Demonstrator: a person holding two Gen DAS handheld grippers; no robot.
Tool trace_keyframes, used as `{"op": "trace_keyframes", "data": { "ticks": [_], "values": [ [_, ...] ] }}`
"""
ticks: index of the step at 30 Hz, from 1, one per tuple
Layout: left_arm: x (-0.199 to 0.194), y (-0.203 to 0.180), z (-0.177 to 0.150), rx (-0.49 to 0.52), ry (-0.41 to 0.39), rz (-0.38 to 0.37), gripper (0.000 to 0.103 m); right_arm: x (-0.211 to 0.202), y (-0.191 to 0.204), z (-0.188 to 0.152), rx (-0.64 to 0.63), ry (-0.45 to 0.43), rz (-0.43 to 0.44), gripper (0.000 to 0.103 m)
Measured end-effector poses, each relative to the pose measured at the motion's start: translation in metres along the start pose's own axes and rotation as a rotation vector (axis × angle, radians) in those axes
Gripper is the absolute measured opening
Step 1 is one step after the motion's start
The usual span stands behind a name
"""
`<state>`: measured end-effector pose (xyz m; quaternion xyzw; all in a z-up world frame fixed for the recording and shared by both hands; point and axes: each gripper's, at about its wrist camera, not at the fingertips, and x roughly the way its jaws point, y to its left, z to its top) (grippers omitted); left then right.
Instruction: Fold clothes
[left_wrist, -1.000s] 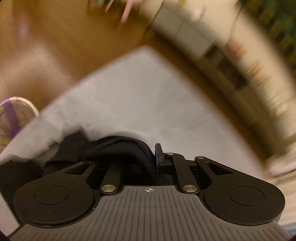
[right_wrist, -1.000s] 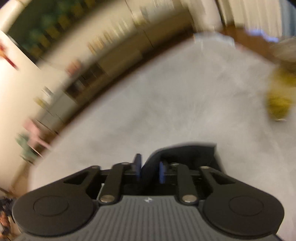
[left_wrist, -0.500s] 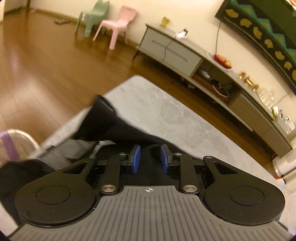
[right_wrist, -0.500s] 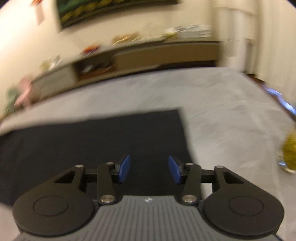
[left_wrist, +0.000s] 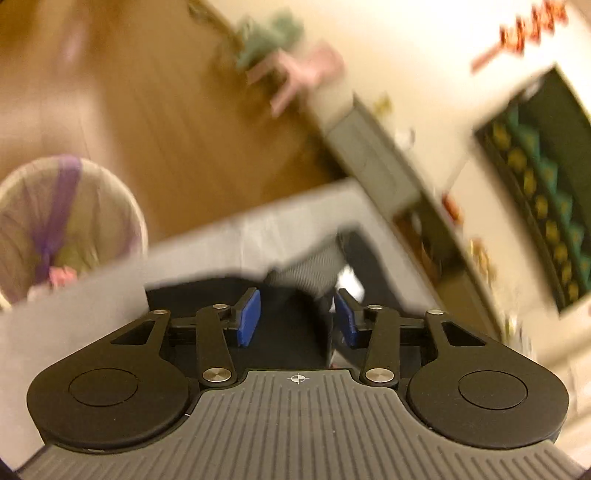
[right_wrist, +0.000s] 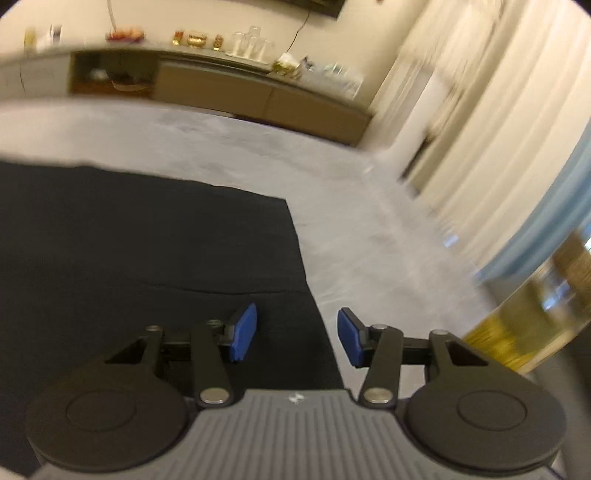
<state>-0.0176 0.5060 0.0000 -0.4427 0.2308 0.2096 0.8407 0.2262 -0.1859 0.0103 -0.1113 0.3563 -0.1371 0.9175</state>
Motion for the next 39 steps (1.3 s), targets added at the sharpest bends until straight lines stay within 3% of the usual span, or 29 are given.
{"op": "trace_keyframes", "data": {
  "ticks": [1, 4, 5, 8, 12, 15, 17, 19, 20, 22, 24, 27, 28, 29, 31, 32, 36, 39],
  "values": [
    [-0.002, -0.005, -0.002, 0.041, 0.0, -0.008, 0.04, -0.011, 0.005, 0.003, -0.002, -0.024, -0.01, 0.036],
    [-0.003, -0.014, -0.006, 0.106, 0.006, -0.015, 0.041, -0.045, 0.022, 0.01, -0.009, -0.097, -0.041, 0.034],
    [-0.001, -0.013, -0.005, 0.092, 0.012, -0.015, 0.041, -0.065, 0.039, 0.017, -0.009, -0.129, 0.023, 0.036],
    [0.007, -0.008, -0.002, 0.018, 0.021, -0.036, 0.041, -0.117, 0.123, 0.04, -0.058, -0.164, 0.39, 0.044],
    [0.017, 0.005, 0.0, -0.103, 0.058, -0.08, 0.042, -0.166, 0.275, 0.071, -0.223, -0.142, 0.872, 0.052],
    [0.025, 0.016, 0.001, -0.126, 0.093, -0.061, 0.042, -0.174, 0.377, 0.094, -0.242, -0.034, 1.137, 0.054],
    [0.03, 0.024, 0.0, -0.146, 0.112, -0.061, 0.042, -0.166, 0.434, 0.106, -0.231, 0.066, 1.243, 0.055],
    [0.032, 0.031, 0.0, -0.174, 0.126, -0.076, 0.042, -0.155, 0.48, 0.112, -0.209, 0.121, 1.26, 0.058],
    [0.031, 0.034, 0.001, -0.187, 0.132, -0.09, 0.042, -0.153, 0.5, 0.113, -0.23, 0.13, 1.237, 0.063],
    [0.028, 0.037, 0.003, -0.204, 0.133, -0.119, 0.042, -0.147, 0.532, 0.112, -0.27, 0.161, 1.191, 0.063],
    [0.022, 0.037, 0.004, -0.217, 0.125, -0.14, 0.041, -0.143, 0.551, 0.113, -0.31, 0.242, 1.174, 0.008],
    [0.013, 0.031, 0.006, -0.194, 0.096, -0.173, 0.042, -0.153, 0.553, 0.147, -0.206, 0.208, 1.224, 0.009],
    [0.012, 0.029, 0.008, -0.174, 0.087, -0.168, 0.042, -0.155, 0.554, 0.165, -0.133, 0.202, 1.254, 0.009],
    [0.013, 0.029, 0.009, -0.167, 0.086, -0.155, 0.042, -0.155, 0.556, 0.179, -0.062, 0.191, 1.271, 0.016],
    [0.015, 0.032, 0.01, -0.183, 0.092, -0.136, 0.042, -0.151, 0.563, 0.201, 0.052, 0.182, 1.29, 0.049],
    [0.015, 0.035, 0.01, -0.202, 0.095, -0.135, 0.042, -0.147, 0.568, 0.208, 0.09, 0.19, 1.295, 0.079],
    [0.006, 0.042, 0.011, -0.238, 0.077, -0.152, 0.042, -0.136, 0.535, 0.207, 0.177, 0.155, 1.205, 0.075],
    [0.0, 0.043, 0.013, -0.238, 0.064, -0.16, 0.042, -0.14, 0.504, 0.177, 0.059, 0.131, 1.157, 0.064]
  ]
}}
